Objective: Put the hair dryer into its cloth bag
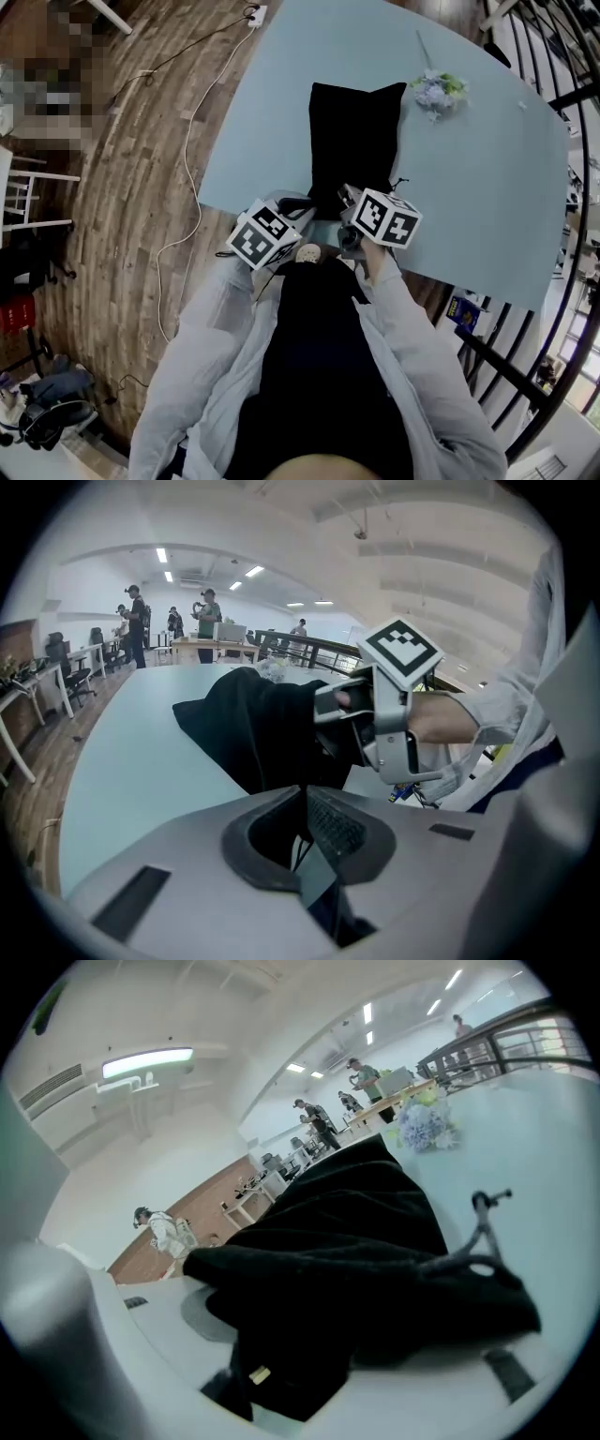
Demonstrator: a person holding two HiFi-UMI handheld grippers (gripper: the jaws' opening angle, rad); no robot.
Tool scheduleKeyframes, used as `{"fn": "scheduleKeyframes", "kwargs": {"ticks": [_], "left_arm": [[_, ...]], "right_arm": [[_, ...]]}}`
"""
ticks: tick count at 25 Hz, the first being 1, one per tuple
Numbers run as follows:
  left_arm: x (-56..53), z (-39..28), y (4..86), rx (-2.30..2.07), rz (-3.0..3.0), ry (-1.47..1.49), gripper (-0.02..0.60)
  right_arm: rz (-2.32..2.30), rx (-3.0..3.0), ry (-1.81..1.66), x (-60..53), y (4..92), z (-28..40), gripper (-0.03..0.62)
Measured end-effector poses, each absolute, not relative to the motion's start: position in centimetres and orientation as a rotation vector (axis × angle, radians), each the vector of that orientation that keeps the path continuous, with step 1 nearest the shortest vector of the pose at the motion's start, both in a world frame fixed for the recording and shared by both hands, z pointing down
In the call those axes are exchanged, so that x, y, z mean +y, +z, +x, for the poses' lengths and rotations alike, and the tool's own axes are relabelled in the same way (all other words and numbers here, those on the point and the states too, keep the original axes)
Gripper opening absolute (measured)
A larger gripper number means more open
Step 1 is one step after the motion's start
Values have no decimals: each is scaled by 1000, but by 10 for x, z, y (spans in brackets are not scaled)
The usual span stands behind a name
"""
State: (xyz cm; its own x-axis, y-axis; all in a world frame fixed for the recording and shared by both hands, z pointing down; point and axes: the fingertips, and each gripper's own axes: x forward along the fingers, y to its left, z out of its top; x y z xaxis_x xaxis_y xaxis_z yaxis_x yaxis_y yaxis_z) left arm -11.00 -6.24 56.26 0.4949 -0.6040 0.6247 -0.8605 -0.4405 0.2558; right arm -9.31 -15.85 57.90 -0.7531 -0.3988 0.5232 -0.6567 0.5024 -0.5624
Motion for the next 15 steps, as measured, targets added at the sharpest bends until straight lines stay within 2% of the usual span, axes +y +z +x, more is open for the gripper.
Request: {"fn": "scheduleKeyframes", "kwargs": {"ticks": [7,15], "left_arm": [[-67,-107,563,-1262,2159,442,32],[-52,-128,547,-1345,2099,313,40]], "right_arm": [[703,-2411,847,-100,571,-48,305],[858,-2335,480,-107,560,29,296]]}}
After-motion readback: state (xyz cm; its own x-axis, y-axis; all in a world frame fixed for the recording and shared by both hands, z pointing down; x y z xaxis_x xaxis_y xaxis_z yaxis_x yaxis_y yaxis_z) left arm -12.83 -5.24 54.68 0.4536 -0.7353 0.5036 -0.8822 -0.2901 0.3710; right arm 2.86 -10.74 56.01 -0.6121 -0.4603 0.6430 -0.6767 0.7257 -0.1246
